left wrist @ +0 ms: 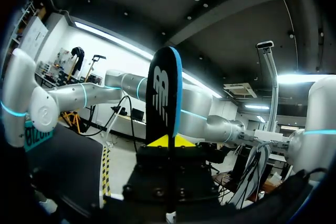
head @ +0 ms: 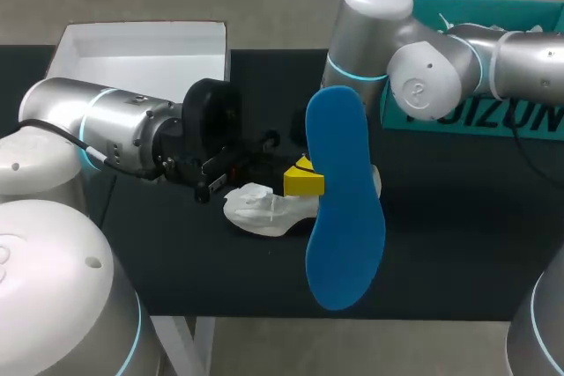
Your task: Take the shoe out of the shoebox, open the shoe tongue, remove and reinsert the insole, then place the shoe into the shoebox
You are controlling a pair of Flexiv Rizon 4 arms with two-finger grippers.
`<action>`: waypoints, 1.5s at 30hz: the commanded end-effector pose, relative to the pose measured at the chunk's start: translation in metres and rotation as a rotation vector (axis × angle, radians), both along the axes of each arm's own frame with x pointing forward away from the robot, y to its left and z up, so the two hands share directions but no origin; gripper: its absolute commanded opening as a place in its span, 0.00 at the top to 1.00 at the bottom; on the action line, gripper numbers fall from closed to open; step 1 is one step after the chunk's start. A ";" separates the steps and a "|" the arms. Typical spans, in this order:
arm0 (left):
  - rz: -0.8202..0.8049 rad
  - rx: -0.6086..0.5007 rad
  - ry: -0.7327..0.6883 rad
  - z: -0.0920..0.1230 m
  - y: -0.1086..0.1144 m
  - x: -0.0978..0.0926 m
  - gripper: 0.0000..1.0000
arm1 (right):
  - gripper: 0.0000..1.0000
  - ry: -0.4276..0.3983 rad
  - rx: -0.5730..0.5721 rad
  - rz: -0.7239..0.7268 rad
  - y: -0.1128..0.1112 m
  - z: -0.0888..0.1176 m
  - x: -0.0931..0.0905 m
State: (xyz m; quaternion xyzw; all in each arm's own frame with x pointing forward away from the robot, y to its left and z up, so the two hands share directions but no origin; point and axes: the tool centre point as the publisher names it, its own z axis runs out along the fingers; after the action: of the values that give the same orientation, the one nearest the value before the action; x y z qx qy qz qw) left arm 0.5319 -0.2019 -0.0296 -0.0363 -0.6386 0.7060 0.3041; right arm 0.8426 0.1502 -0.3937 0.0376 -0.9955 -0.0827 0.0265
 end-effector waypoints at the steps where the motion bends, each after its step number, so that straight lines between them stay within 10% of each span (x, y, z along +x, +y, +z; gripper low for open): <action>1: 0.002 -0.002 0.001 -0.001 -0.001 -0.001 1.00 | 1.00 -0.003 0.002 0.000 -0.001 0.000 -0.002; 8: 0.002 -0.002 0.001 -0.001 -0.001 -0.001 1.00 | 1.00 0.008 0.008 -0.044 0.003 0.004 -0.005; 29: 0.002 -0.002 0.001 -0.001 -0.001 -0.001 1.00 | 1.00 0.177 -0.012 -1.017 0.001 0.044 0.022; 45: 0.002 -0.002 0.001 -0.001 -0.001 -0.001 1.00 | 1.00 0.207 0.095 -1.379 0.005 0.036 0.027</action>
State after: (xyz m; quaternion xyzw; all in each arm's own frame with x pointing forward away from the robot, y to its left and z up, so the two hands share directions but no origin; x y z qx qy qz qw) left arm 0.5319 -0.2019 -0.0296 -0.0363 -0.6386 0.7060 0.3041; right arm 0.8766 0.1578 -0.3547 -0.5300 -0.8392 -0.1006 0.0680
